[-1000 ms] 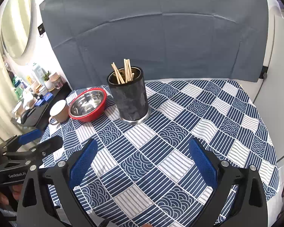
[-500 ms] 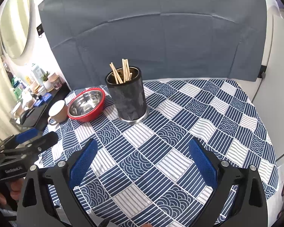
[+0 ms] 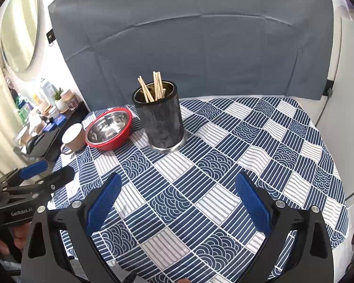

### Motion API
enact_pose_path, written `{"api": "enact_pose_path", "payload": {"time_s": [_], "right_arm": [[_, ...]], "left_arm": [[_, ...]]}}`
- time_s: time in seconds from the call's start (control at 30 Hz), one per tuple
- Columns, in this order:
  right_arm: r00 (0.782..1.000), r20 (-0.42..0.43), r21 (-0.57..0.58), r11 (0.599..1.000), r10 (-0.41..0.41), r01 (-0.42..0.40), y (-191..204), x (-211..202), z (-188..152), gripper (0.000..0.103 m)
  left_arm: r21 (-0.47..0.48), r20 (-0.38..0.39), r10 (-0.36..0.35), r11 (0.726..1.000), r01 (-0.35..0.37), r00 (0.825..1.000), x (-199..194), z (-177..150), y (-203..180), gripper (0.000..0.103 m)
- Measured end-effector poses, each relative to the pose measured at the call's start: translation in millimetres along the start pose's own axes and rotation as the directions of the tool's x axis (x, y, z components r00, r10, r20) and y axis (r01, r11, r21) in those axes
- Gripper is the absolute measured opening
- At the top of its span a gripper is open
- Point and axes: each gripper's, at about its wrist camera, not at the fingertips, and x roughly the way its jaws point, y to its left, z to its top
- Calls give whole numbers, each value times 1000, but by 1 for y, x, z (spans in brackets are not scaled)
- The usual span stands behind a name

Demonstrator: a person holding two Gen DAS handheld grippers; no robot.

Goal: Organize utensils

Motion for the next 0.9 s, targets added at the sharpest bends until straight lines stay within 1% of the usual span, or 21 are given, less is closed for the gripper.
{"api": "enact_pose_path", "payload": {"time_s": [0.9], "right_arm": [[1000, 7, -6, 1000, -5, 5, 2, -2, 1, 93]], "left_arm": [[25, -2, -6, 1000, 6, 1000, 0, 0, -6, 97]]}}
